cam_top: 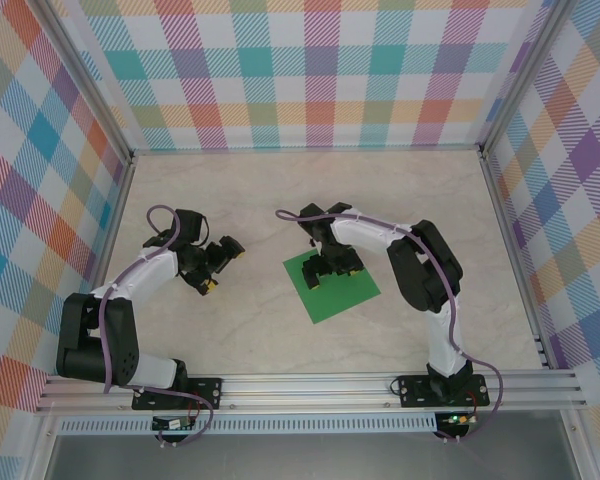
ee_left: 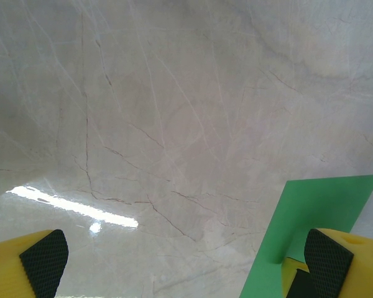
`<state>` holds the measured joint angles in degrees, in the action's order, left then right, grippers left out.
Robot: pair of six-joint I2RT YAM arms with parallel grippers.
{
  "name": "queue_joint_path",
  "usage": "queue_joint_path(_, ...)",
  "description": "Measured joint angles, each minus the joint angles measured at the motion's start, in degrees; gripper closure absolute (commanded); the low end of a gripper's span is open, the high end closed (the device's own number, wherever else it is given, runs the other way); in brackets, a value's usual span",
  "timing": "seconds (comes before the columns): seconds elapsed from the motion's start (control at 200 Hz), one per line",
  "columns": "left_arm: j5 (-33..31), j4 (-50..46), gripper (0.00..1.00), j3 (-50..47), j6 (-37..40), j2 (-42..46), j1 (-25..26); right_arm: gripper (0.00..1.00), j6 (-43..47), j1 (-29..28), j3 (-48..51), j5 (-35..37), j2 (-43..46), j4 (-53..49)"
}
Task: Fold a paper plane with a square sheet of paper (pick it up from the middle)
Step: Fold the square sheet of paper in half at the center of the table.
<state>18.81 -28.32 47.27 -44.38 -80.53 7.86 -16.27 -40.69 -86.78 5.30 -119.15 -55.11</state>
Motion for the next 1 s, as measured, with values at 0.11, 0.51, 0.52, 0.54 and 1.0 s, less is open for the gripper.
queue_joint_path(0.11,0.0,0.0,0.0,0.0,0.0,0.0,0.0,0.02,-0.2,0.0,0.1,0.0,-0.3,0.2)
queue_joint_path(0.51,0.0,0.0,0.0,0.0,-0.2,-0.9,0.6,0.06,-0.4,0.1,0.7,0.1,-0.3,0.8)
queue_joint_path(0.52,0.0,0.0,0.0,0.0,-0.2,-0.9,0.6,0.06,-0.4,0.1,0.7,0.1,-0.3,0.9)
queue_joint_path(0.54,0.0,0.0,0.0,0.0,-0.2,-0.9,0.6,0.06,-0.4,0.1,0.7,0.2,-0.3,0.8)
queue_joint_path(1.0,0.0,0.0,0.0,0.0,-0.2,-1.5,0.7,0.1,-0.4,0.6,1.0,-0.2,-0.3,1.1)
